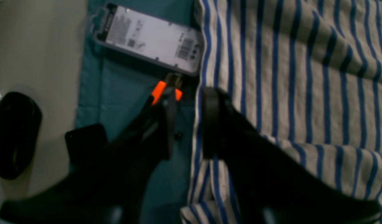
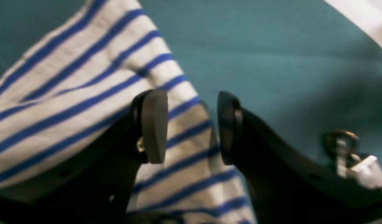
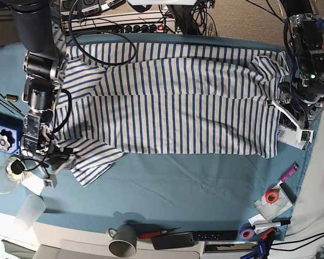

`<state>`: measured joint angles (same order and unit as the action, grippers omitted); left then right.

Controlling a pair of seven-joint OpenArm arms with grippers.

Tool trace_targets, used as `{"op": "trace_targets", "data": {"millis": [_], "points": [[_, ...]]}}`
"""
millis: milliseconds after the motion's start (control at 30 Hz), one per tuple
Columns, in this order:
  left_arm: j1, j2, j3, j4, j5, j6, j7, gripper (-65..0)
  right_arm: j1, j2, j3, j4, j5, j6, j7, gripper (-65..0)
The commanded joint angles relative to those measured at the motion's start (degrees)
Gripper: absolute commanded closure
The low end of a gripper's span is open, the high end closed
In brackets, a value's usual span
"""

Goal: Fold the T-shirt properly
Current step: 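Lower the right gripper and grasp the shirt's hem corner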

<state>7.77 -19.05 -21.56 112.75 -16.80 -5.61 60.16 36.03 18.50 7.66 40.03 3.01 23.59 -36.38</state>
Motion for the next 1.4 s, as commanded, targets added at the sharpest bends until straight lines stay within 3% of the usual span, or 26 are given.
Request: {"op": "trace_targets", "data": {"millis": [0,100,400,667,1033,1167,1300,1367], "points": [[-0.63,-0.66,-0.33,0.87,0.04,0.0,-1.05,-15.5,2.03,0.66,0.15,0.72,0.37,0.02,1.07,-25.5],[-0.63,-0.66,-0.33,0.87,0.07,0.02,-1.05,-15.5,1.84,0.22,0.15,0.72,0.37,0.0,1.05,-25.2],[-0.66,-0.66,-0.33,0.87,0.07,0.0,-1.07,-15.5,1.09,0.24,0.15,0.68,0.35,-0.11,0.76,-0.1],[-0.66,-0.66,-0.33,0.87,0.07,0.02,-1.22,-15.5,1.27,1.46,0.15,0.79,0.37,-0.28,2.32,0.0],[-0.66,-0.63,-0.33,0.87,0.07,0.02,-1.6,-15.5,1.27,3.37,0.26,0.81,0.42,0.09,-0.02,0.0],[-0.66,-0.63,-0.33,0.87,0.04,0.02,-1.66,-15.5,1.22,3.39,0.26,1.55,3.32,0.37,-5.46,0.0],[-0.66,-0.63,-0.33,0.87,0.04,0.0,-1.84,-15.5,0.81,3.41,0.26,6.4,9.42,3.98,-13.49,0.0],[-0.66,-0.63,-0.33,0.87,0.07,0.0,-2.05,-15.5,0.2,3.39,0.26,10.16,12.11,4.04,-18.27,0.0]]}}
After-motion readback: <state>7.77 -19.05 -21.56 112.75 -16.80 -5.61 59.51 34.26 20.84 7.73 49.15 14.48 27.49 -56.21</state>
